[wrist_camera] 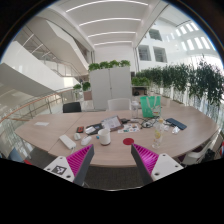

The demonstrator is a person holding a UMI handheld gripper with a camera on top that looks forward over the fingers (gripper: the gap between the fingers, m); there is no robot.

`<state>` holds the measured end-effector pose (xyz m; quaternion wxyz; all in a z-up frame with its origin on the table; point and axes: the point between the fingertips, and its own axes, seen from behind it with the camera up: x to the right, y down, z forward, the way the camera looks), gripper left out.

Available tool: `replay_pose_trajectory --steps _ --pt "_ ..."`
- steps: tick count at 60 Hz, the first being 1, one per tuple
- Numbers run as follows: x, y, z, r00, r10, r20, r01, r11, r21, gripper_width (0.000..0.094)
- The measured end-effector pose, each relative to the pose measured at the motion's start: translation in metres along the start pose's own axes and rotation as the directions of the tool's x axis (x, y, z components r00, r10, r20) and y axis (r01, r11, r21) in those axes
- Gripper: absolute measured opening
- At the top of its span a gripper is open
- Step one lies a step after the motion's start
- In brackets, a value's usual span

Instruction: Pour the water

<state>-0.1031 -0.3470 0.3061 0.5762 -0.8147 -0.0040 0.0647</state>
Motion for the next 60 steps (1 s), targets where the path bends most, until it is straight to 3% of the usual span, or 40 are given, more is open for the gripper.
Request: replay_pose_trajectory --steps 16,26,31,36,45,60 --pt "0.028 0.002 0.013 0.999 0.016 -0.038 -0.015 1.000 0.009 0.0820" --pt "0.062 0.003 0.028 0.997 0.014 -0.080 -0.007 0.996 0.088 0.0819" --pt "0.068 0.002 0.054 0.988 -0.002 -0.155 0.028 0.987 0.161 0.0821" --pt "0.113 0.013 0.097 0.978 -0.007 -0.210 0.043 0.985 0.165 0.0819" --pt "0.213 0.019 0.189 0.972 0.006 -0.236 0.039 0.982 0.186 0.0822" --pt "0.315 0.046 0.316 0.964 0.001 -0.265 0.032 0.992 0.121 0.0824"
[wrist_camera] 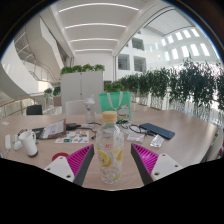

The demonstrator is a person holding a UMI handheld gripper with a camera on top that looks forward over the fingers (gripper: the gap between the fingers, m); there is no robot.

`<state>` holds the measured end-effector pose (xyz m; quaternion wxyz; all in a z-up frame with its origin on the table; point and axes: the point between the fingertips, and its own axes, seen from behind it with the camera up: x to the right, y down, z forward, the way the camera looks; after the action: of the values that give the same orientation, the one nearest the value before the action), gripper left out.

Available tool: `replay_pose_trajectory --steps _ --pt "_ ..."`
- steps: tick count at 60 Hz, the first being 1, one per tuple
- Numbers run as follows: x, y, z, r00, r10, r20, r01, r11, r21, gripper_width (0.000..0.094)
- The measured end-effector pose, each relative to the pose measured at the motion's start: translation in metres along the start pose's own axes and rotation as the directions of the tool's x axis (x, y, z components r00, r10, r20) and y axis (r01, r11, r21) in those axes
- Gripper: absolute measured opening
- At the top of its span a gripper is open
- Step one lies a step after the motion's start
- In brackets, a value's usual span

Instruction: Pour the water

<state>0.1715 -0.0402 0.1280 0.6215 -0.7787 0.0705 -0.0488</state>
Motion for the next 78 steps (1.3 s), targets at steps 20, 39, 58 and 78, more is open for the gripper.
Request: replay_pose_trajectory --steps 20,39,58,78 --pt "-0.004 0.020 0.078 1.000 0.011 0.025 -0.012 0.998 0.060 0.0485" --pt "-0.016 -0.037 0.075 0.999 0.002 -0.038 -0.002 1.000 -0.006 0.0354" --pt "-0.179 -0.179 0.055 0.744 -0.660 -0.108 0.667 0.742 0.067 0.0352" --pt "-0.283 -0.105 0.088 -0.539 -0.840 -0.062 0.837 -0.526 -0.149 0.0352"
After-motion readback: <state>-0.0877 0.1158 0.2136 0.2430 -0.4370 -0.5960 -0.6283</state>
